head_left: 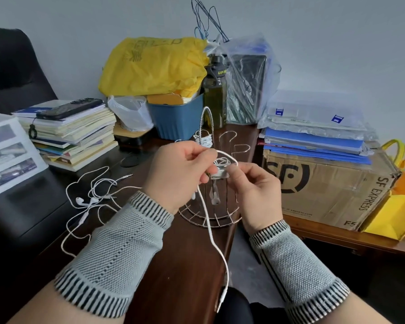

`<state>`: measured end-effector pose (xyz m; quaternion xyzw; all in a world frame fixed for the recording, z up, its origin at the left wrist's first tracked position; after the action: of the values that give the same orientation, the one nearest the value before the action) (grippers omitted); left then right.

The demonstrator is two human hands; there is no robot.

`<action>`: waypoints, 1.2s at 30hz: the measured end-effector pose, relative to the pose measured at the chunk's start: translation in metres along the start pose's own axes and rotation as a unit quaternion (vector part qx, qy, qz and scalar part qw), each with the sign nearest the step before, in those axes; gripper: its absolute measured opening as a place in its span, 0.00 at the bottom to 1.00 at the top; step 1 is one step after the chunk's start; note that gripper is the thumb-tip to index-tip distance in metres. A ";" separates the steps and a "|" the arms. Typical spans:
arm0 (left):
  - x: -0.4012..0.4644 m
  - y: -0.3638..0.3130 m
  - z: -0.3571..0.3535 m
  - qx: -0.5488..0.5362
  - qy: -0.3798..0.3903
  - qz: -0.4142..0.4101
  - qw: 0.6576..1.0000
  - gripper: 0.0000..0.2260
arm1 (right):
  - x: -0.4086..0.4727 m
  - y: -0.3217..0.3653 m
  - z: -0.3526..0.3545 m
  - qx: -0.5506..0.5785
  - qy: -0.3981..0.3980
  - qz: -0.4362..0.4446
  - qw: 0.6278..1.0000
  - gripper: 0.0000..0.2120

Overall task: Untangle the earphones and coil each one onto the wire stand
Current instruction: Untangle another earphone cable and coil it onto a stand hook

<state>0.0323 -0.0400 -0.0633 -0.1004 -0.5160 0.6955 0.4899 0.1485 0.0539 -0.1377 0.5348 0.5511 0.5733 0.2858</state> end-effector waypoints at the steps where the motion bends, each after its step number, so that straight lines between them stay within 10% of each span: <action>1: 0.001 -0.001 -0.001 0.039 -0.012 -0.001 0.999 0.09 | 0.001 -0.002 -0.001 0.026 0.000 -0.033 0.999 0.08; 6: 0.000 0.003 -0.003 0.243 0.002 -0.001 0.970 0.21 | 0.004 0.001 -0.006 0.082 -0.018 -0.115 0.990 0.16; 36: -0.011 0.039 -0.017 0.016 0.013 0.034 0.999 0.15 | 0.002 0.004 -0.008 -0.024 0.007 -0.020 0.999 0.04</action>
<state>0.0258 -0.0376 -0.1068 -0.1188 -0.4949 0.7183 0.4745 0.1416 0.0527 -0.1323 0.5124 0.5499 0.5843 0.3061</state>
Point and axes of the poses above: each hand's wrist, its own x-axis towards the middle knuckle, its own z-axis out of the back of the hand, y = z × x, the point moved 5 cm from there along x, towards the middle knuckle, and after that the axes turned 4 degrees about -z, right-handed, at the moved point
